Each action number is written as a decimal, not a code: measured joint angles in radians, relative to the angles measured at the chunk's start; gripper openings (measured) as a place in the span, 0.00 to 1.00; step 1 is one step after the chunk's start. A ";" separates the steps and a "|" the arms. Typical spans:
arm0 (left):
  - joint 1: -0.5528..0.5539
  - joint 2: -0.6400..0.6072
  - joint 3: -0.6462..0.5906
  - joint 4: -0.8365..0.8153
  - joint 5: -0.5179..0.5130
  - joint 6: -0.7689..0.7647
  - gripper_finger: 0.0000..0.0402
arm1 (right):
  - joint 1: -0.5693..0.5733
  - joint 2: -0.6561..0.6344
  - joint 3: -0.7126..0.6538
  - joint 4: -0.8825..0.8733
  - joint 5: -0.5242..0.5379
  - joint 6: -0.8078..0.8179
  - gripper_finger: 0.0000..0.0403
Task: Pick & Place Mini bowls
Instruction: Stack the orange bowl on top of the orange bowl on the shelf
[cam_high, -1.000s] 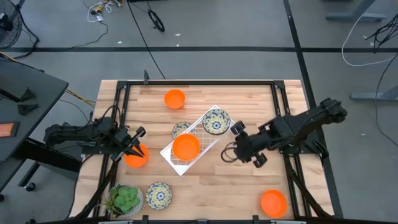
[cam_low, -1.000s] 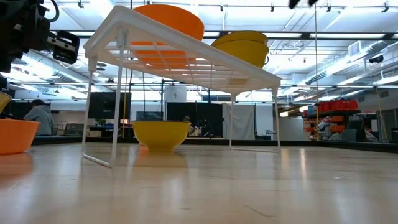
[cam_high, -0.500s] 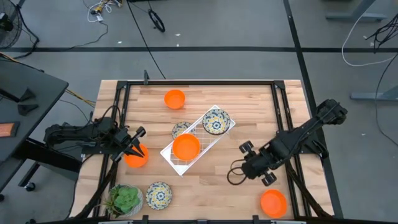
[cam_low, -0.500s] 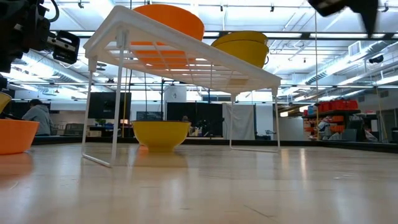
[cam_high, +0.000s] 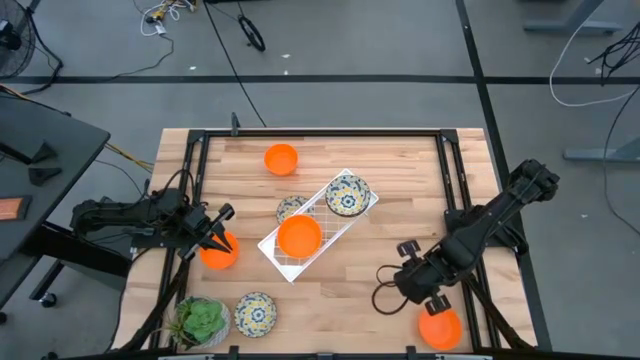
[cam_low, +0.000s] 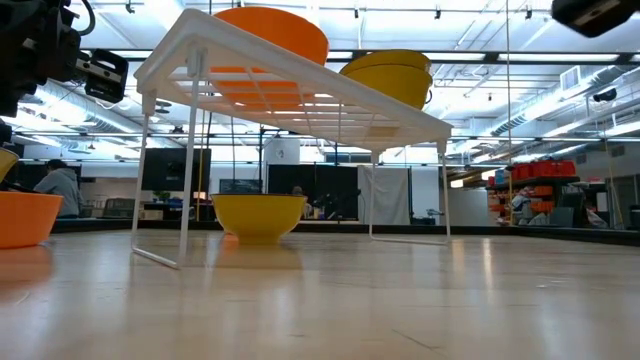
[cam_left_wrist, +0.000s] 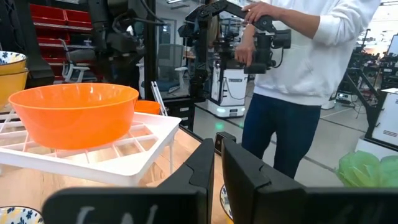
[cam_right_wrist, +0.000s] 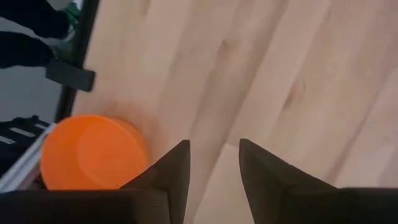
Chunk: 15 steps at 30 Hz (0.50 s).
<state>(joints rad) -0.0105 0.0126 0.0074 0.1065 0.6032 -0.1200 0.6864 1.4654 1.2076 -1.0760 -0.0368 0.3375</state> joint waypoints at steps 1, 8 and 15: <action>0.000 0.000 0.000 0.000 0.000 0.000 0.09 | 0.008 0.000 0.000 0.008 0.000 0.007 0.34; 0.000 0.000 0.000 0.000 0.000 0.000 0.09 | 0.056 0.000 0.000 0.064 0.002 0.010 0.34; 0.000 0.000 0.000 0.000 0.000 0.000 0.09 | 0.120 0.000 0.000 0.106 0.002 -0.169 0.34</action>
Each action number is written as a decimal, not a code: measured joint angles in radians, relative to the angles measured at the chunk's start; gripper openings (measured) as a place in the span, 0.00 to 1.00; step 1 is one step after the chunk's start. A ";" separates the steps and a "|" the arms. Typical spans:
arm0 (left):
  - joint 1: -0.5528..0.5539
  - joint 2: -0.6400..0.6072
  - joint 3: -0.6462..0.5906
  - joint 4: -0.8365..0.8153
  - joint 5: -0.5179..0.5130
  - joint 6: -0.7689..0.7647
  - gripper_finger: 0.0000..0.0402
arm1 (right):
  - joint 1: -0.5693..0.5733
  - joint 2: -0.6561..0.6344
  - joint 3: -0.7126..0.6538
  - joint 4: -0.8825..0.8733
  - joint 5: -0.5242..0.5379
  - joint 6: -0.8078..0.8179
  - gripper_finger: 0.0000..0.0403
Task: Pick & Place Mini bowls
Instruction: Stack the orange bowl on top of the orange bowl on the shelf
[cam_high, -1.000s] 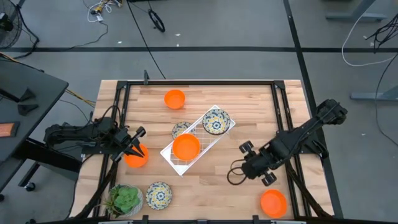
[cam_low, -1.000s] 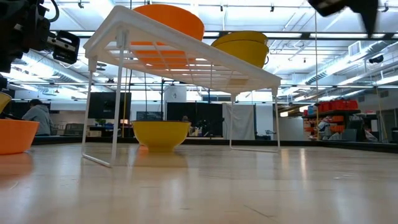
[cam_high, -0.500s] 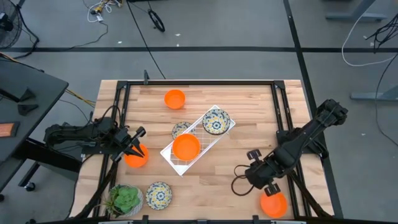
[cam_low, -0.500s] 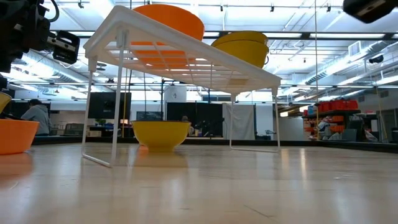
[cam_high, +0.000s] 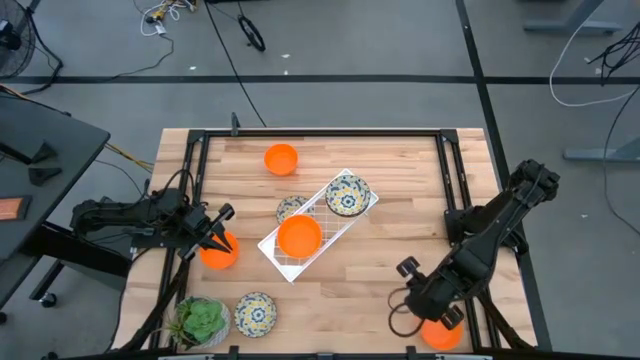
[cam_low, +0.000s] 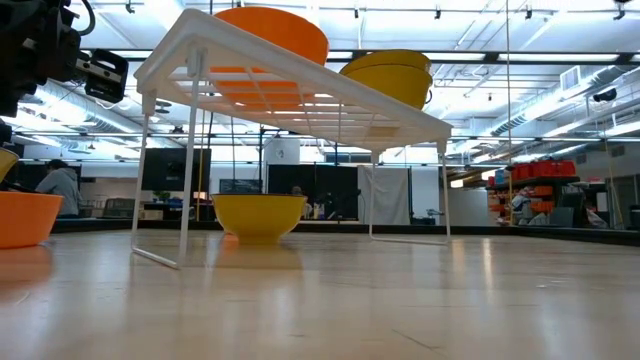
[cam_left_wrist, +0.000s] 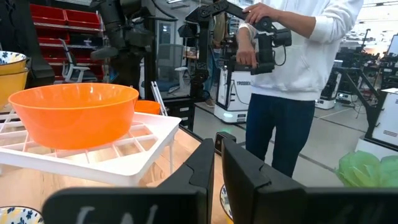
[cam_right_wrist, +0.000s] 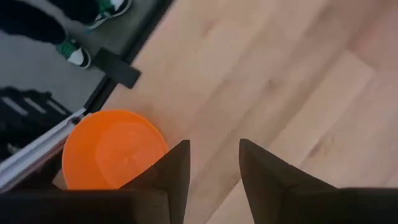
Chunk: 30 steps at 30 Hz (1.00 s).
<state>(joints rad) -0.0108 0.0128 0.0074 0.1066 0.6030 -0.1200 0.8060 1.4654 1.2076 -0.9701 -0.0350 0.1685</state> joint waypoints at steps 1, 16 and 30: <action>0.000 0.000 0.000 0.000 0.000 0.000 0.09 | 0.009 0.000 0.000 0.009 0.000 -0.024 0.34; 0.000 0.000 0.000 0.000 0.000 0.000 0.09 | 0.120 0.033 -0.051 0.108 0.000 -0.044 0.34; 0.000 0.000 0.000 0.000 0.000 0.000 0.09 | 0.137 0.033 -0.252 0.225 -0.004 -0.012 0.34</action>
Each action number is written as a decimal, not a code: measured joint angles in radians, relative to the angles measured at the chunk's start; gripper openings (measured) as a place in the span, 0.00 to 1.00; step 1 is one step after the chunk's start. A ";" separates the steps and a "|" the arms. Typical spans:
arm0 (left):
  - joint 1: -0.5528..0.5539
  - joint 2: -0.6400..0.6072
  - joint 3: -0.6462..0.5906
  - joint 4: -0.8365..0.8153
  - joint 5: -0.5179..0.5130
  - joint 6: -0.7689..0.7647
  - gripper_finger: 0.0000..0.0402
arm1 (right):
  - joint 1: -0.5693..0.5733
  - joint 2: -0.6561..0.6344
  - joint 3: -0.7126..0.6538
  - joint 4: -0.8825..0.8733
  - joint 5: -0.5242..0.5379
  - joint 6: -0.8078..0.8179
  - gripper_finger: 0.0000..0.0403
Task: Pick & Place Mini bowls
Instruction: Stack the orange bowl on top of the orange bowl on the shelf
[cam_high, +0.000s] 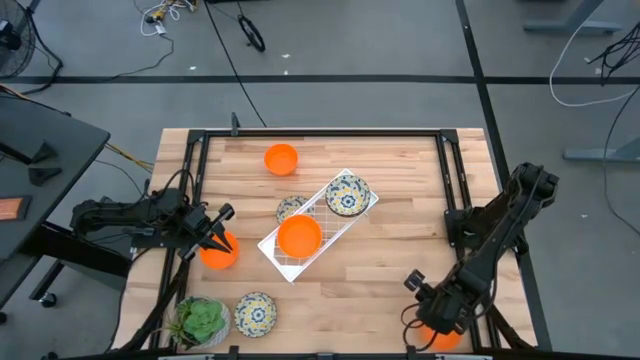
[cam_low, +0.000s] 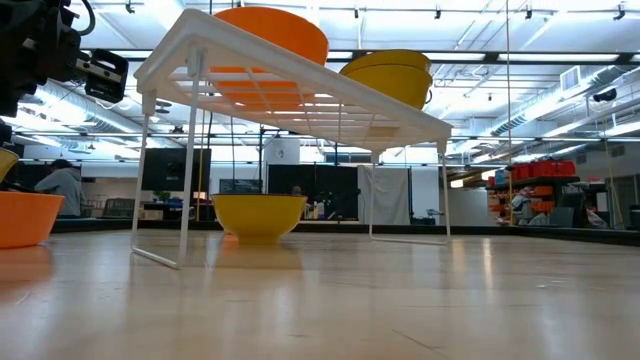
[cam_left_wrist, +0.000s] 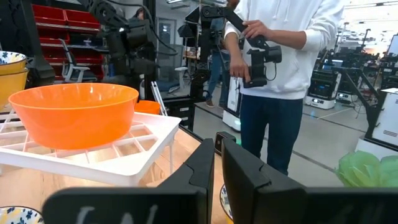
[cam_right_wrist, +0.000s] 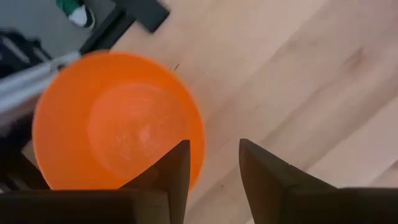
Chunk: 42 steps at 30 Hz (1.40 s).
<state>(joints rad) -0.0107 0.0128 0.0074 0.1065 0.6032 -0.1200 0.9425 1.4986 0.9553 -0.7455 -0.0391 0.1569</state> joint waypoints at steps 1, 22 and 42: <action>0.000 0.000 0.000 0.000 0.000 0.000 0.09 | 0.005 0.000 -0.012 0.009 -0.001 -0.014 0.34; 0.000 0.000 0.000 0.000 0.000 0.000 0.09 | 0.028 0.000 -0.138 0.122 -0.004 0.068 0.34; 0.000 0.000 0.000 0.000 0.000 0.000 0.09 | 0.011 -0.001 -0.114 0.118 -0.007 0.090 0.29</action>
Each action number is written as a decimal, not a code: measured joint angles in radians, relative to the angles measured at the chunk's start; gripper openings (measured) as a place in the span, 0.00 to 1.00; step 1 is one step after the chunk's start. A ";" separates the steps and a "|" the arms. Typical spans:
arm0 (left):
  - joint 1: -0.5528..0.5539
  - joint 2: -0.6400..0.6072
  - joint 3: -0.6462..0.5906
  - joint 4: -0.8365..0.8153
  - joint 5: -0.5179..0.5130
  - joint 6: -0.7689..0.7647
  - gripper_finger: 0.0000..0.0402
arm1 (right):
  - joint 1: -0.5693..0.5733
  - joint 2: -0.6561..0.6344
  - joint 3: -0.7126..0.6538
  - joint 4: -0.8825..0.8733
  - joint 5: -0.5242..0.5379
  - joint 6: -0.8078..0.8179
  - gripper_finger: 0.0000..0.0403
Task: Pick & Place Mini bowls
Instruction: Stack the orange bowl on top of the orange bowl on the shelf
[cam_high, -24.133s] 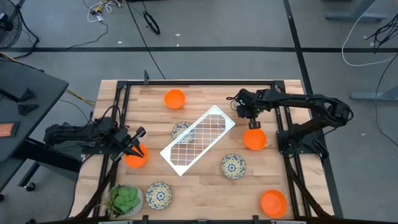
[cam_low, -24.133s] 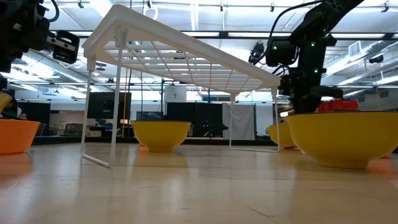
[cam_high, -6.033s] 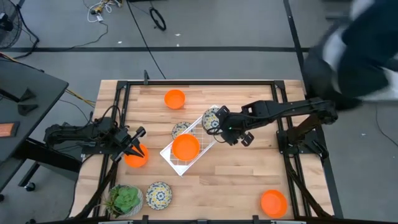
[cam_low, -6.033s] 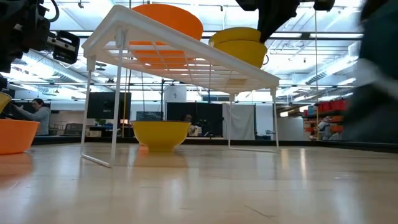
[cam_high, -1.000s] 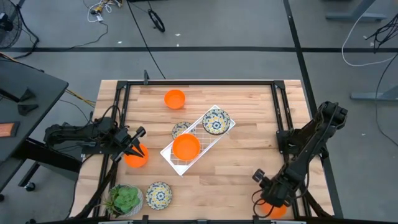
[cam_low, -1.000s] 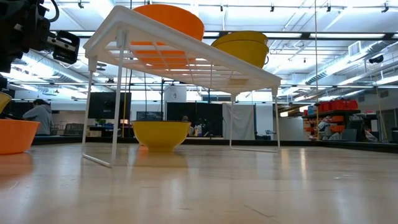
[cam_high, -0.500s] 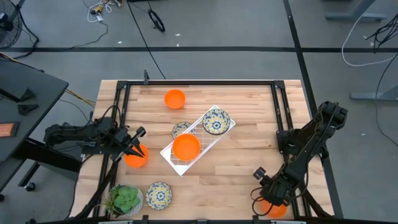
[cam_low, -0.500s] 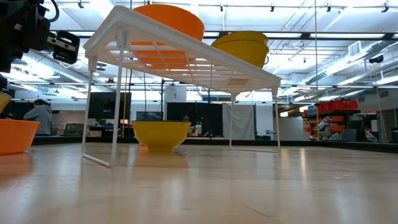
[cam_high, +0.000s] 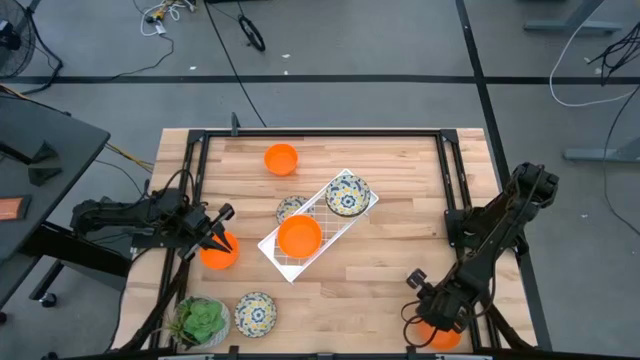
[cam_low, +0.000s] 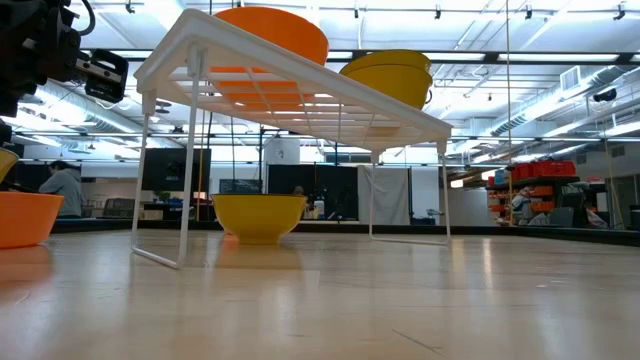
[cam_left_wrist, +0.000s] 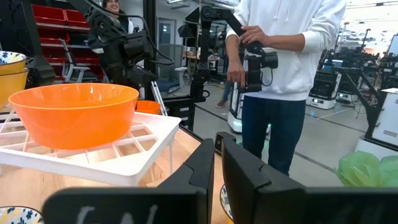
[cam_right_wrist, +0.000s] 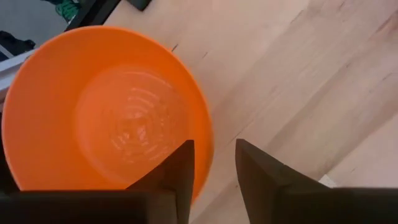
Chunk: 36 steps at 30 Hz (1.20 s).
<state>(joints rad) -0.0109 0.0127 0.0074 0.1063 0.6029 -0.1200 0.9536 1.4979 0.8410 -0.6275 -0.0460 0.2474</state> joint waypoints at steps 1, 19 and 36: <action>0.000 0.000 0.000 0.000 0.000 0.000 0.09 | -0.003 0.000 0.000 0.000 0.000 0.002 0.27; 0.000 0.000 0.000 0.000 0.000 0.000 0.09 | -0.012 0.000 0.001 0.000 -0.053 -0.043 0.01; 0.000 0.000 0.000 0.000 0.000 0.000 0.09 | -0.137 -0.053 0.103 -0.049 -0.082 0.137 0.00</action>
<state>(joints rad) -0.0108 0.0128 0.0074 0.1066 0.6030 -0.1200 0.8168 1.4445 0.9441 -0.6764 -0.1284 0.3847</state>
